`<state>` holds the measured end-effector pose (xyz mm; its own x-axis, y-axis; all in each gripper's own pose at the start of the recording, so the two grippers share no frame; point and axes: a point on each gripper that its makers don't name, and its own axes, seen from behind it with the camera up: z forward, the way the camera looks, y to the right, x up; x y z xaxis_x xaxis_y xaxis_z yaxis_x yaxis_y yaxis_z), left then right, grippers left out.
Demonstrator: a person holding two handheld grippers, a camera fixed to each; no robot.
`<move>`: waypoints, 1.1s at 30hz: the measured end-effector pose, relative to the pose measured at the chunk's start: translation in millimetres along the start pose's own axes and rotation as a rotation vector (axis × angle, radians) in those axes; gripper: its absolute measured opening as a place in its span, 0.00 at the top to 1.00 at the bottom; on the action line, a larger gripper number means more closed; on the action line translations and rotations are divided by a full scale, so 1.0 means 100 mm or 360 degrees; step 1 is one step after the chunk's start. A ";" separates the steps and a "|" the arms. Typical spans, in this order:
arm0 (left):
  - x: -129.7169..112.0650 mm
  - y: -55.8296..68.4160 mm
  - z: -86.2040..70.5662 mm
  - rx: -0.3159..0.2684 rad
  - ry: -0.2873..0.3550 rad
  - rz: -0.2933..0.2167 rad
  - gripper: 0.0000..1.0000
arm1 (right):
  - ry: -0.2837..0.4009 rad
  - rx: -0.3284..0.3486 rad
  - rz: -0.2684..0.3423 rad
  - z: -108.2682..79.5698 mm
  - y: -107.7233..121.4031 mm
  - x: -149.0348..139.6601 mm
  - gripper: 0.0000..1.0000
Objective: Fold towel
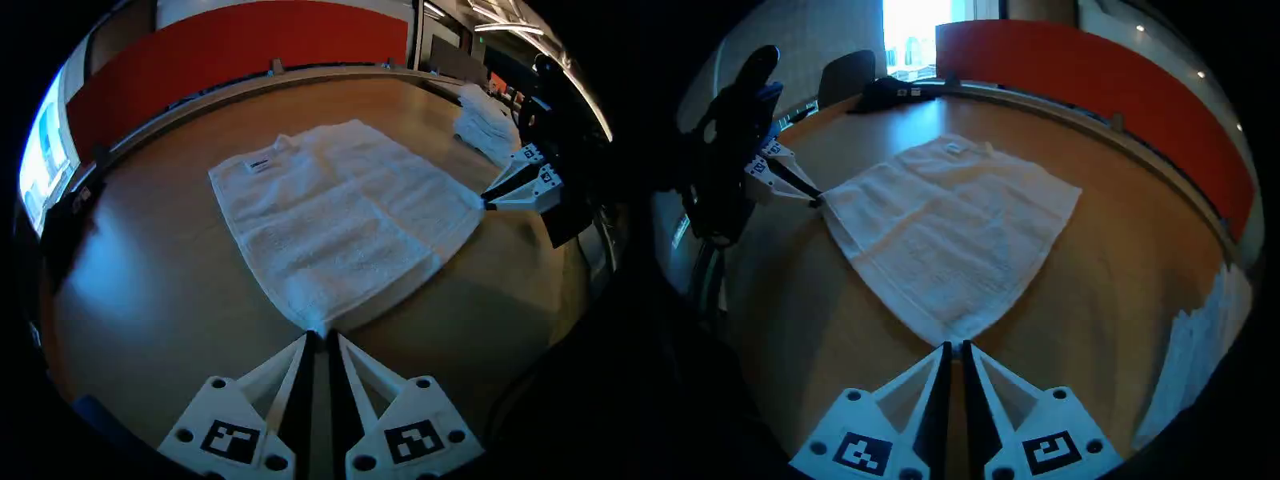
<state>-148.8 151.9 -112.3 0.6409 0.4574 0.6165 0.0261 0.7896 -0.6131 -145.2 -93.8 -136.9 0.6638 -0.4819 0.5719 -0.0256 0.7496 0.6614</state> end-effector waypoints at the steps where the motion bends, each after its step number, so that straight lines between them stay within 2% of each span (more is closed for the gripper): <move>1: 0.01 0.00 -0.02 0.0001 0.0000 -0.0002 0.88 | 0.0006 0.0000 0.0002 -0.02 0.00 0.02 0.91; 11: 0.17 0.04 -0.27 0.0002 0.0016 -0.0066 0.88 | 0.0081 -0.0009 0.0011 -0.29 0.02 0.26 0.91; 27: 0.43 0.16 -0.87 -0.0021 0.0012 -0.0117 0.88 | 0.0204 0.0036 -0.0006 -0.97 -0.09 0.73 0.91; 33: 0.47 0.21 -1.01 -0.0044 0.0007 -0.0128 0.88 | 0.0209 0.0057 -0.0020 -1.13 -0.13 0.77 0.91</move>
<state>-40.4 148.2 -146.3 0.6394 0.3909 0.6621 0.0989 0.8121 -0.5750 -8.8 -89.5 -156.2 0.7561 -0.4261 0.4967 -0.0416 0.7262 0.6863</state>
